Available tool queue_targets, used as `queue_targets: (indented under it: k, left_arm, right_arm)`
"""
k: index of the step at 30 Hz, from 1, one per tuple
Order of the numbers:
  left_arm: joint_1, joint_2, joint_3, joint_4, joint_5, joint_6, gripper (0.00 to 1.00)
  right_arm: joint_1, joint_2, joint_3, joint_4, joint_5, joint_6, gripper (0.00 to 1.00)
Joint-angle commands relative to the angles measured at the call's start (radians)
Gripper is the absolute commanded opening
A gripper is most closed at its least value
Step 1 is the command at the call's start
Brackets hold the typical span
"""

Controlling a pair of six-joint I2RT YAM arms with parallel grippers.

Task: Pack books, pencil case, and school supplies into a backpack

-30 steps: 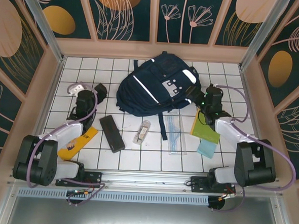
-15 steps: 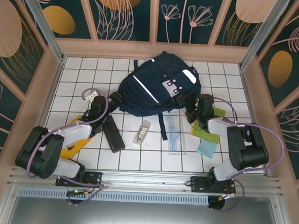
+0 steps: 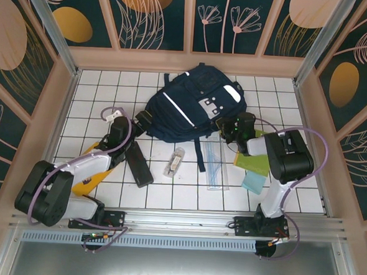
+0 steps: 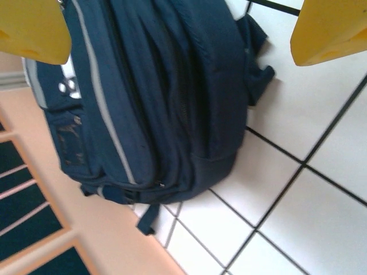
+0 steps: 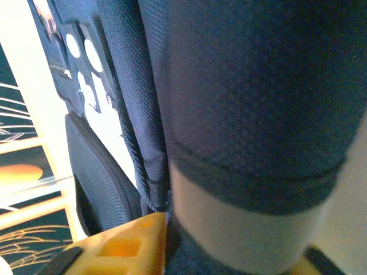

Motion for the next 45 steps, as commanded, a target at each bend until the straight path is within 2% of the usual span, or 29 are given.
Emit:
queue_targets:
  k: [1,5,11,14,19,23,34,41,45]
  left_arm:
    - [-0.018,-0.042,0.022,-0.018,0.102,0.092,0.96]
    - [-0.076,-0.052,0.061,-0.048,0.19,0.182,0.93]
    - [-0.201,-0.005,0.112,-0.045,0.23,0.255,0.87]
    - [-0.254,0.049,0.158,-0.034,0.266,0.306,0.78]
    - [-0.315,0.15,0.256,-0.027,0.342,0.39,0.55]
    - [-0.331,0.242,0.338,-0.041,0.374,0.417,0.45]
    - [-0.338,0.393,0.442,-0.033,0.36,0.437,0.5]
    - [-0.338,0.455,0.441,-0.022,0.158,0.477,0.57]
    - [-0.338,0.486,0.478,0.023,0.097,0.481,0.57]
  right_arm:
    - [0.008,-0.003,0.067,0.084,-0.055,0.007,0.02]
    - [0.029,-0.054,0.133,-0.004,-0.071,-0.013,0.0]
    - [0.077,-0.137,0.261,-0.222,-0.005,-0.037,0.0]
    - [0.089,-0.152,0.304,-0.282,0.019,-0.025,0.0]
    - [0.105,-0.171,0.334,-0.323,0.04,-0.009,0.0]
    - [0.113,-0.182,0.373,-0.368,0.046,-0.018,0.0]
    - [0.128,-0.182,0.428,-0.427,0.061,0.004,0.0]
    - [0.139,-0.175,0.454,-0.447,0.042,0.017,0.0]
    - [0.15,-0.184,0.448,-0.444,0.036,0.023,0.0]
